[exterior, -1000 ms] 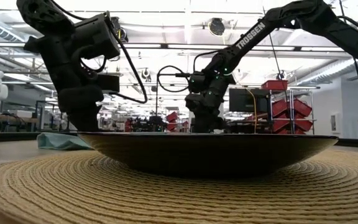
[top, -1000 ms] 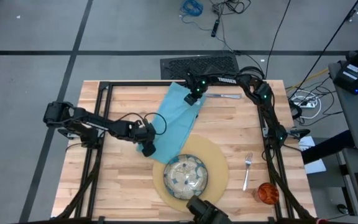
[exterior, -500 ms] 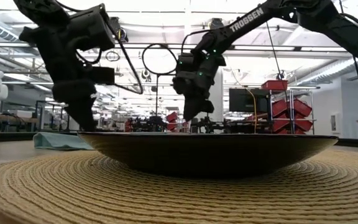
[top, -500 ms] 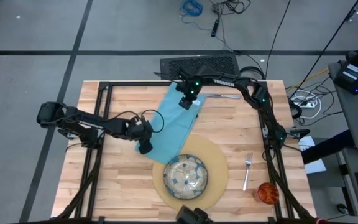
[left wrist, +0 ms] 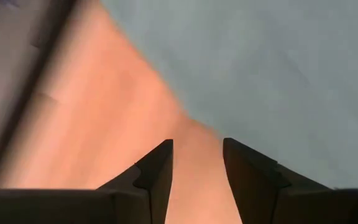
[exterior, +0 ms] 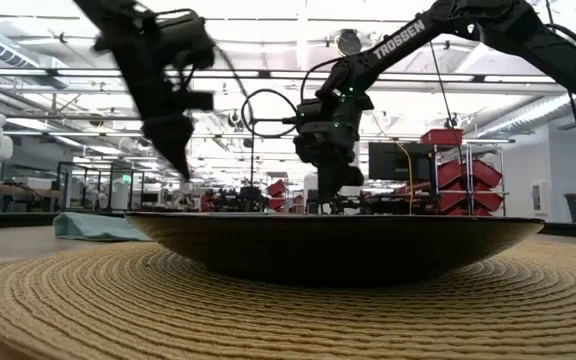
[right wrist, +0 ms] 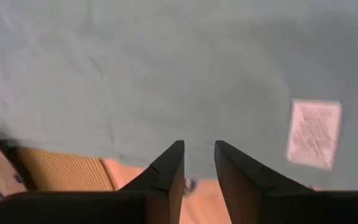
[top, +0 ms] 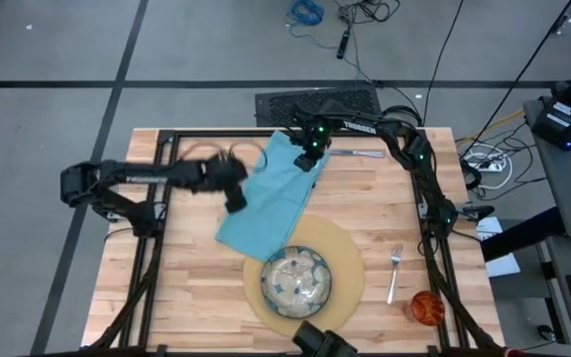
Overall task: Set table place
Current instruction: Fold the blue napkin
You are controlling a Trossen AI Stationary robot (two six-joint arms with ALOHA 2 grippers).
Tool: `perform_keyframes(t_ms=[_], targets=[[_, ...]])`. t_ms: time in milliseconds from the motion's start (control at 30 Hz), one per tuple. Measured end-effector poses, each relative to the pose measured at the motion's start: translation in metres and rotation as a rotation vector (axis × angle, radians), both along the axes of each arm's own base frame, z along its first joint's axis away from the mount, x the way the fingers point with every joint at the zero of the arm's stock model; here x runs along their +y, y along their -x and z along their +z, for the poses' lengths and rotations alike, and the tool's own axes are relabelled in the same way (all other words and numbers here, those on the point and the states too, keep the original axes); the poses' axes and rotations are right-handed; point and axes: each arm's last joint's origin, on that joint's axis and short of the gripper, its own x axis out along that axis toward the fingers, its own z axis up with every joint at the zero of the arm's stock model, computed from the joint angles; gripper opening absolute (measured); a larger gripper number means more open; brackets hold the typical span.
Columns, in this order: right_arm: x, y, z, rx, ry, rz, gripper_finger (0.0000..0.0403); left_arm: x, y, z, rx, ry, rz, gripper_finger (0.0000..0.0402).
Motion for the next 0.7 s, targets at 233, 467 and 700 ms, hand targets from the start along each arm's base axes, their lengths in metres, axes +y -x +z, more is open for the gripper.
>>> perform_keyframes(t_ms=[233, 467, 700], targets=[[0.002, 0.002, 0.000, 0.020, 0.006, 0.040, 0.0091, 0.084, -0.013, 0.070, 0.001, 0.004, -0.097, 0.0128], [-0.011, 0.012, -0.001, 0.059, 0.048, 0.008, 0.0091, 0.166, -0.028, 0.047, 0.195, 0.215, -0.209, 0.0128], [-0.029, 0.021, -0.001, 0.005, 0.057, -0.019, 0.0091, 0.216, -0.048, 0.010, 0.162, 0.352, -0.222, 0.0129]])
